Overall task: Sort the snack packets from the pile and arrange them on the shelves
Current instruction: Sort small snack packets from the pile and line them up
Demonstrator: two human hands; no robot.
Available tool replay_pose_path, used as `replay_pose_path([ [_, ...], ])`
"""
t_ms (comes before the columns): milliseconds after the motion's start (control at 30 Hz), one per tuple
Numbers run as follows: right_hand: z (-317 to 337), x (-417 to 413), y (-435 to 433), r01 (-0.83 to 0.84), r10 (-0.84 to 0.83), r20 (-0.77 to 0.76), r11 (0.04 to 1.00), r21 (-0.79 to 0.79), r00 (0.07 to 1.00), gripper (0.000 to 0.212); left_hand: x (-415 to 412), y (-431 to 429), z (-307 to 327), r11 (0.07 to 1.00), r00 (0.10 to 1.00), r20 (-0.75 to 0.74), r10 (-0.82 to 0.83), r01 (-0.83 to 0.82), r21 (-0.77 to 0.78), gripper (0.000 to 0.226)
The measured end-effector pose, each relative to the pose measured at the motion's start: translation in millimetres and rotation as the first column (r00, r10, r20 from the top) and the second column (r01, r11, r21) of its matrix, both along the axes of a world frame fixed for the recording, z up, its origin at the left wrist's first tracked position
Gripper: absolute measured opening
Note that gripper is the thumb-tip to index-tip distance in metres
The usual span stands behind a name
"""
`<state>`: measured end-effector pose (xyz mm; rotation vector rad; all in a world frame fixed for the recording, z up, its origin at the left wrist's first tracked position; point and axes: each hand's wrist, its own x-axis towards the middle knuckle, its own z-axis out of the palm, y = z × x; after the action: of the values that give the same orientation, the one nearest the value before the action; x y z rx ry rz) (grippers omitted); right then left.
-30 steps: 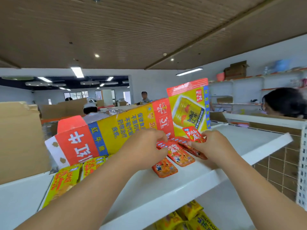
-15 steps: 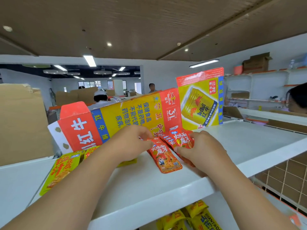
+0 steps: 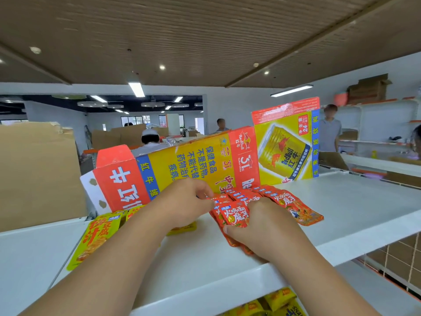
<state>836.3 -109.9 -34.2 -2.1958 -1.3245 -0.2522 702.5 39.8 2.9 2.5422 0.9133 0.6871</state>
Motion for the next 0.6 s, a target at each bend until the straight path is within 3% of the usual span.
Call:
replay_pose_path([
  [200,-11.9,5.7,19.3,0.037,-0.039,0.132,0.999,0.019,0.991,0.059,1.4,-3.4,2.5,1.000,1.000,-0.011,0.000,0.000,0.006,0.007],
  [600,-13.8,6.0,22.4,0.037,-0.037,0.140,0.999,-0.003,0.990,0.062,-0.2,-3.5,1.1,1.000,1.000,-0.028,0.000,0.000,-0.004,0.012],
])
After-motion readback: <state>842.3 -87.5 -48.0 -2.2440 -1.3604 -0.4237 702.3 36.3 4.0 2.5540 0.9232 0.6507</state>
